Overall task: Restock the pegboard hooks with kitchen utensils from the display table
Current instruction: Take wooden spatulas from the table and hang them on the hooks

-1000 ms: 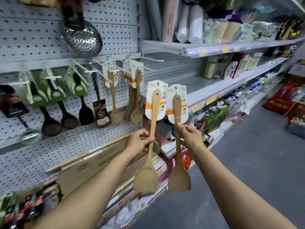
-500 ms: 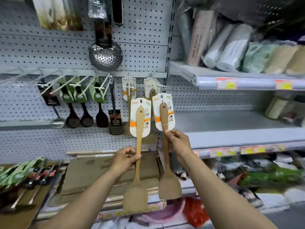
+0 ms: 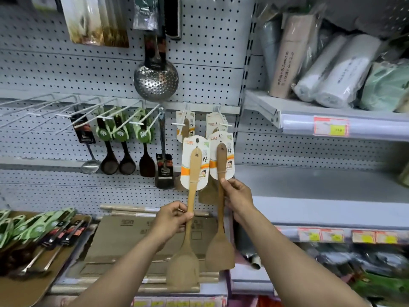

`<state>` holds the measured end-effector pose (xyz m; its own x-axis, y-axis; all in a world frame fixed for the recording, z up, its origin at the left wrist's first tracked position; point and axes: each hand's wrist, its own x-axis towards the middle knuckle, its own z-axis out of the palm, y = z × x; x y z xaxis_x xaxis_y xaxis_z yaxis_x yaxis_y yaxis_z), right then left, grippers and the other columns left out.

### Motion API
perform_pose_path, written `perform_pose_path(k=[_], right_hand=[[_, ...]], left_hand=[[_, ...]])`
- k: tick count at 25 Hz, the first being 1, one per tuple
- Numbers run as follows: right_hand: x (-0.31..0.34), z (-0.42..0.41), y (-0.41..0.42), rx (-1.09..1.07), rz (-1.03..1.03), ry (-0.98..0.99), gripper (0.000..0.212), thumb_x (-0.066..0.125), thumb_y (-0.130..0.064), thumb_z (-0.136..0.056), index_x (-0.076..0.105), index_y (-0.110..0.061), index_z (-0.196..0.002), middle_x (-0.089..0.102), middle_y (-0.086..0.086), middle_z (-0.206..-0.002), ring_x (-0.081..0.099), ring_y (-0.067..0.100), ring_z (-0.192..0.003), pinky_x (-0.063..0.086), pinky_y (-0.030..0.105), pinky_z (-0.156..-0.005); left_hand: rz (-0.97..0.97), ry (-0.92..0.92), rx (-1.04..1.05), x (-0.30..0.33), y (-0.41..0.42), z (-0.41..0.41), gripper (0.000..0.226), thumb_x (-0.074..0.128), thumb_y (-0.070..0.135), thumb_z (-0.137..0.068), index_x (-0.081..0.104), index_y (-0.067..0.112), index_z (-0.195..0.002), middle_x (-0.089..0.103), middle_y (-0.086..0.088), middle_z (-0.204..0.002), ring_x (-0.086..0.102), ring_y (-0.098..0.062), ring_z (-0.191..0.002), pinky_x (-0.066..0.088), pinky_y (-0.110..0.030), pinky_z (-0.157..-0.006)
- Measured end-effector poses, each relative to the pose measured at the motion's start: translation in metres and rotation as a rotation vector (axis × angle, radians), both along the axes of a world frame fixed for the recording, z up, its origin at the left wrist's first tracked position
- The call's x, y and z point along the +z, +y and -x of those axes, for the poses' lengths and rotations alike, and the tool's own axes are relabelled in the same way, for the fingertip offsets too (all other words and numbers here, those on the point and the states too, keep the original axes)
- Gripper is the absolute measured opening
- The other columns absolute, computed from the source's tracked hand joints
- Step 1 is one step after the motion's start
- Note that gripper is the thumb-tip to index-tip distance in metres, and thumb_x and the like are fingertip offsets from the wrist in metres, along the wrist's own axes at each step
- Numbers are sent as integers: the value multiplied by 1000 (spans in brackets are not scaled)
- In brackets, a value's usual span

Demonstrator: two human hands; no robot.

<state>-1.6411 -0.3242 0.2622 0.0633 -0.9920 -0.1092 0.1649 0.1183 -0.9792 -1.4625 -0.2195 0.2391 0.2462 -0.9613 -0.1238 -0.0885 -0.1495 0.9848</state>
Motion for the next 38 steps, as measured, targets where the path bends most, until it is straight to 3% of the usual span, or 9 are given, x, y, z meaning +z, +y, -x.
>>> perform_pose_path(k=[4,12,16,19,21,24,29,34,38], right_hand=[[-3,-12,-39,-24,-34,-10,19,72,-24,-90,69,-9,-100,75,10,-97,69,20,-82,58,35,-73],[-13,-23,-96,-33,-62,22,21,74,-24,-88,72,-8,-101,75,11,-103,70,27,-90,58,43,-87],[-14,-19,-104,-22,-96,83,18,76,-20,-86,73,-10,-100,76,11,-101,71,32,-97,58,45,-90],[-2,-19,-90,-161,-81,235,17,73,-26,-87,75,-17,-101,71,-2,-86,64,20,-77,54,32,-79],[16,-22,-65,-157,-3,87,17,71,-31,-89,75,-17,-97,71,-1,-82,61,16,-70,52,31,-68],[47,-22,-24,4,196,-182,30,72,-37,-87,73,-9,-97,75,7,-91,68,17,-77,57,34,-74],[67,-10,-14,-19,304,-133,15,79,-18,-82,73,-11,-94,77,0,-91,71,11,-82,57,25,-72],[65,-9,-33,-45,237,-116,22,82,-16,-79,73,-8,-97,77,9,-99,72,29,-97,58,41,-88],[68,-14,-44,-23,237,-119,17,82,-14,-79,73,-9,-93,77,9,-95,73,23,-88,60,38,-83]], left_hand=[[-1,18,9,-2,-21,-3,12,70,8,-86,60,9,-80,67,-6,-74,68,-17,-70,53,-24,-59],[-21,9,20,-8,-45,-15,12,72,11,-84,62,12,-78,72,-10,-80,72,-21,-77,56,-28,-65],[7,16,7,-11,-38,-15,13,72,10,-84,61,11,-77,72,-14,-84,71,-21,-79,56,-27,-65],[61,-4,-13,-13,-33,-11,13,73,11,-83,63,13,-76,70,-11,-81,69,-18,-79,58,-30,-71],[94,-21,-22,-13,-32,-5,12,73,11,-83,64,14,-76,69,-12,-82,68,-18,-79,58,-30,-72],[126,-36,-47,-11,-37,6,11,74,8,-82,64,11,-78,69,-17,-85,68,-19,-78,57,-28,-68],[114,-47,-118,-13,-45,27,15,73,4,-81,60,10,-78,63,-6,-70,63,-17,-69,52,-34,-65],[90,-6,-149,-17,-57,37,16,71,4,-83,60,12,-75,63,6,-62,61,-9,-61,49,-29,-60],[93,4,-150,-20,-69,34,13,72,8,-83,62,13,-77,64,-1,-70,64,-16,-71,54,-33,-66]])
